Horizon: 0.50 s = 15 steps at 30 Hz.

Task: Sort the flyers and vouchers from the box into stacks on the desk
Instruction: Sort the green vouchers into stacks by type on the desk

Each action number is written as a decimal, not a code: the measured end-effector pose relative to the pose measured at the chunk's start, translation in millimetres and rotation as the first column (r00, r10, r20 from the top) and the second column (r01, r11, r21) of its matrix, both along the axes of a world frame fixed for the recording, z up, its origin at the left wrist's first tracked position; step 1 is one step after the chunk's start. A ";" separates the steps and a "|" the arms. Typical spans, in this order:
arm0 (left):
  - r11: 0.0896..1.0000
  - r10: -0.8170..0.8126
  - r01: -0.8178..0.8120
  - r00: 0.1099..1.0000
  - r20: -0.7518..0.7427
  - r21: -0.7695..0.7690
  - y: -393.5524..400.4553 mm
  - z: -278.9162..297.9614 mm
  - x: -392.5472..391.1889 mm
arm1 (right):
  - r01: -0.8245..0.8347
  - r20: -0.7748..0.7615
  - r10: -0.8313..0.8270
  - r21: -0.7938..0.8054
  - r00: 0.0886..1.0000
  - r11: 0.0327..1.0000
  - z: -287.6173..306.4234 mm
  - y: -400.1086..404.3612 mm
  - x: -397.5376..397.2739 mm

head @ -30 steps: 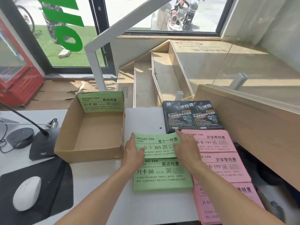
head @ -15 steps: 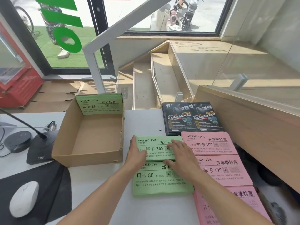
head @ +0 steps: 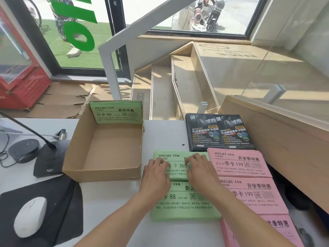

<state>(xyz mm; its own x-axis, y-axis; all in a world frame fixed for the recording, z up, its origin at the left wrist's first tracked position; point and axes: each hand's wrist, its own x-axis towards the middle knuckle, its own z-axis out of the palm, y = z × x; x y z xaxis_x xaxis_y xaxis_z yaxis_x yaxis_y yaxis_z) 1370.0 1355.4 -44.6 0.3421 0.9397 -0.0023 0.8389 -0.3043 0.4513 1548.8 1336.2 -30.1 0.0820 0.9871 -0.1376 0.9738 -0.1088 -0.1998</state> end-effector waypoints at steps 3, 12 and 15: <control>0.995 -0.066 0.065 0.998 -0.008 -0.071 3.5 9.4 -5.0 | -0.012 0.095 0.020 -0.084 0.995 0.996 13.7 15.3 -7.9; 0.933 -0.013 -0.192 0.825 0.565 0.303 75.7 70.4 -92.8 | -0.156 -0.322 0.244 0.274 0.915 0.949 53.0 101.9 -102.5; 0.933 0.192 -0.297 0.888 0.418 0.204 120.3 58.2 -138.6 | -0.217 -0.305 0.296 0.266 0.905 0.939 53.5 142.6 -140.3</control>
<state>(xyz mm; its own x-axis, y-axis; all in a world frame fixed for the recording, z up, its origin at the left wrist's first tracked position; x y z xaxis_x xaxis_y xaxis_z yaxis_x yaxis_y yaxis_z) 1231.4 1475.7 13.6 0.0252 0.9428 0.3323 0.6771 -0.2606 0.6882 1408.5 1478.8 23.4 -0.1907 0.9753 0.1116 0.8320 0.2209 -0.5090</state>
